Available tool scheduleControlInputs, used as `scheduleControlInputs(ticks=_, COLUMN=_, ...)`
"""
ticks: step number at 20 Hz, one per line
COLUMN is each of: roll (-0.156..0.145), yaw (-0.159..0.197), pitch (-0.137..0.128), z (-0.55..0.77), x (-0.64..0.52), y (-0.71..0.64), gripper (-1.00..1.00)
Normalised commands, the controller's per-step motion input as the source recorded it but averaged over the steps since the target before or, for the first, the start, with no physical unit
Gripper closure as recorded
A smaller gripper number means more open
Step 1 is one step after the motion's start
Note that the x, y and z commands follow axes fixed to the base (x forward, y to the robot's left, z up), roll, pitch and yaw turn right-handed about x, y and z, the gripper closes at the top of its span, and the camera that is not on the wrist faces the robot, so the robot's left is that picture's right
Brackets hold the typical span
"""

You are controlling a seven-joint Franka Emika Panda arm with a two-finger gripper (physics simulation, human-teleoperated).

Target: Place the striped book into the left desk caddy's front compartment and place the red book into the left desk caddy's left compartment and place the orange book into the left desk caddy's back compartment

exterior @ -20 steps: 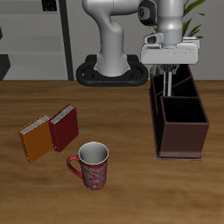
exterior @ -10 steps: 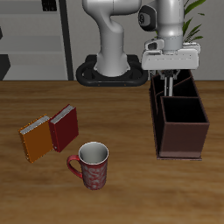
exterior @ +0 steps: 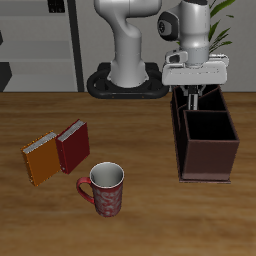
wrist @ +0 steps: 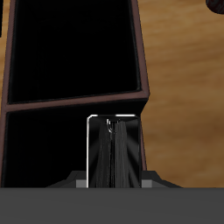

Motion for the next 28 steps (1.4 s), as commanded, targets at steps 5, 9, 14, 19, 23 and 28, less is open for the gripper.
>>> scheduleControlInputs(ticks=5, roll=0.017, yaw=0.019, pitch=0.030, z=-0.22, x=0.04, y=0.06, gripper=1.00)
scheduleControlInputs(ticks=9, roll=0.010, yaw=-0.003, pitch=0.042, z=-0.14, x=0.04, y=0.02, gripper=1.00)
scheduleControlInputs(ticks=14, roll=0.002, yaw=-0.012, pitch=0.024, z=0.02, x=-0.03, y=-0.03, gripper=-1.00)
scheduleControlInputs(ticks=19, roll=-0.017, yaw=-0.014, pitch=-0.023, z=0.21, x=-0.03, y=-0.15, gripper=-1.00)
scheduleControlInputs(ticks=23, roll=-0.008, yaw=0.021, pitch=-0.026, z=0.13, x=0.00, y=-0.10, gripper=-1.00)
scheduleControlInputs(ticks=28, roll=-0.038, yaw=0.004, pitch=-0.023, z=0.23, x=-0.03, y=-0.23, gripper=-1.00)
